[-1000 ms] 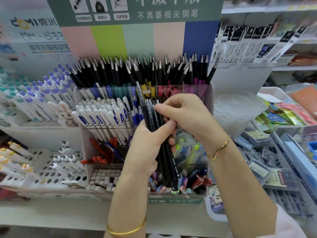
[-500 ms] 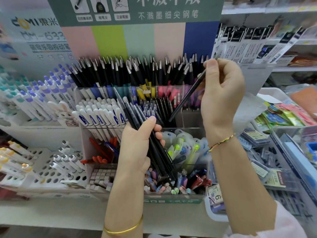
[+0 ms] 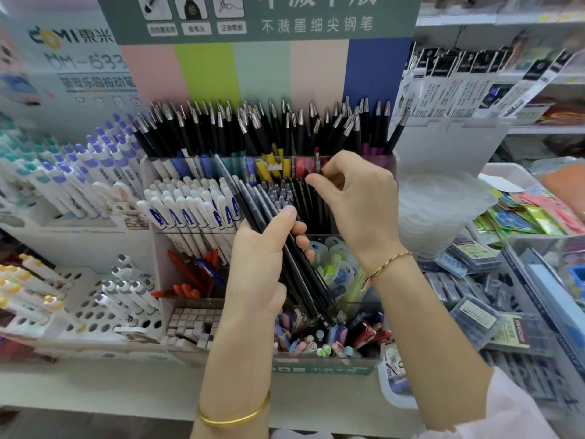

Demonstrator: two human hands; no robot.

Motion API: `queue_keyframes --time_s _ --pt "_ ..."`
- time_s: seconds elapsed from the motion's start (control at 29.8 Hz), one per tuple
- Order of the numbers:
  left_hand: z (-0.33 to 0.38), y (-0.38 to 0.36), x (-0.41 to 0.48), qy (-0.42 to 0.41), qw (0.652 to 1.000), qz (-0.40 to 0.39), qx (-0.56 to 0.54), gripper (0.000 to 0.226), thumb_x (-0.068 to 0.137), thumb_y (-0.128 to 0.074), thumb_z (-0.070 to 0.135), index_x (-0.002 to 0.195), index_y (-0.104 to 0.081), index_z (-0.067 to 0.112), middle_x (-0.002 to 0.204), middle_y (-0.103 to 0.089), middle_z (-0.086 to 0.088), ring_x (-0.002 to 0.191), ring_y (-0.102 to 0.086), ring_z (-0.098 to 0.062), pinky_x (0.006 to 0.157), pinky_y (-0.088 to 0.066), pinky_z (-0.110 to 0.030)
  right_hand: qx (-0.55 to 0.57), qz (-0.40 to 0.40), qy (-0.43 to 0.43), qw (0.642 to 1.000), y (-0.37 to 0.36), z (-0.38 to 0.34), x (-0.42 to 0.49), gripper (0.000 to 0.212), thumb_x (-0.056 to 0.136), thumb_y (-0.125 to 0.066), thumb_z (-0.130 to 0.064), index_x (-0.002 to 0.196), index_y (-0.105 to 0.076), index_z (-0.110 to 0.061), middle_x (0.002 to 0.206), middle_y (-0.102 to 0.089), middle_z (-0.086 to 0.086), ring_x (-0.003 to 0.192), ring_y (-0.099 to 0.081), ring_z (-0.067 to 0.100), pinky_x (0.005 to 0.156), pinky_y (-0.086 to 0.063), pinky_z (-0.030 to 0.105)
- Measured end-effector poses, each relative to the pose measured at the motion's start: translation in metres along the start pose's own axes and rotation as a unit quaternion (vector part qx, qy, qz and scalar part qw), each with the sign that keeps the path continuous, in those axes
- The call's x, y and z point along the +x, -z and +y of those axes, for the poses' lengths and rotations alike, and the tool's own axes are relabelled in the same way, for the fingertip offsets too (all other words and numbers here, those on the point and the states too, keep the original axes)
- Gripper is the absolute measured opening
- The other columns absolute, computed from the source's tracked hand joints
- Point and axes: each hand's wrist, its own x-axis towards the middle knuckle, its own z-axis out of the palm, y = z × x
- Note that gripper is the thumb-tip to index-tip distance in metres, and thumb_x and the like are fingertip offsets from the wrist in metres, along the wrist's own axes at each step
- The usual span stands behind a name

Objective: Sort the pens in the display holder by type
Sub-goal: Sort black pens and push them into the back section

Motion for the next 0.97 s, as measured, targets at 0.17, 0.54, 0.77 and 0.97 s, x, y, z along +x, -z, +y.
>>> queue_keyframes --time_s 0.17,0.54,0.77,0.97 --pt "0.001 0.001 0.000 0.002 1.000 0.001 0.005 0.014 0.092 -0.058 0.013 0.098 -0.052 0.002 0.062 -0.057 0.001 0.051 -0.053 -0.009 0.047 -0.048 -0.025 -0.076 -0.067 -0.010 0.995 0.000 -0.001 -0.006 0.023 0.086 -0.064 -0.035 0.083 -0.060 -0.013 0.079 -0.063 0.000 0.075 -0.058 0.023 0.061 -0.042 0.032" --pt "0.003 -0.003 0.001 -0.040 0.998 0.048 -0.016 0.014 0.093 -0.057 0.014 0.092 -0.055 0.000 0.062 -0.058 0.000 0.055 -0.056 -0.011 0.051 -0.051 -0.027 0.155 -0.237 -0.167 0.945 0.027 -0.011 -0.011 0.030 0.090 -0.058 -0.036 0.074 -0.063 -0.012 0.060 -0.060 -0.009 0.054 -0.055 0.003 0.052 -0.045 0.021" --pt "0.004 -0.007 0.005 -0.081 0.990 0.107 -0.050 0.025 0.094 -0.056 0.017 0.073 -0.058 0.005 0.056 -0.058 0.003 0.056 -0.057 -0.011 0.057 -0.052 -0.028 0.182 -0.398 -0.137 0.889 0.036 -0.016 -0.013 0.024 0.080 -0.072 -0.030 0.085 -0.059 -0.012 0.070 -0.059 -0.002 0.043 -0.048 -0.001 0.048 -0.042 0.022" --pt "0.002 -0.009 0.008 -0.073 0.990 0.103 -0.062 0.025 0.095 -0.056 0.019 0.087 -0.060 -0.004 0.067 -0.066 -0.006 0.061 -0.067 -0.015 0.058 -0.055 -0.028 0.134 -0.380 -0.070 0.912 0.043 -0.014 -0.007 0.011 0.081 -0.071 -0.020 0.090 -0.068 -0.014 0.072 -0.062 -0.013 0.063 -0.056 -0.003 0.057 -0.046 0.013"
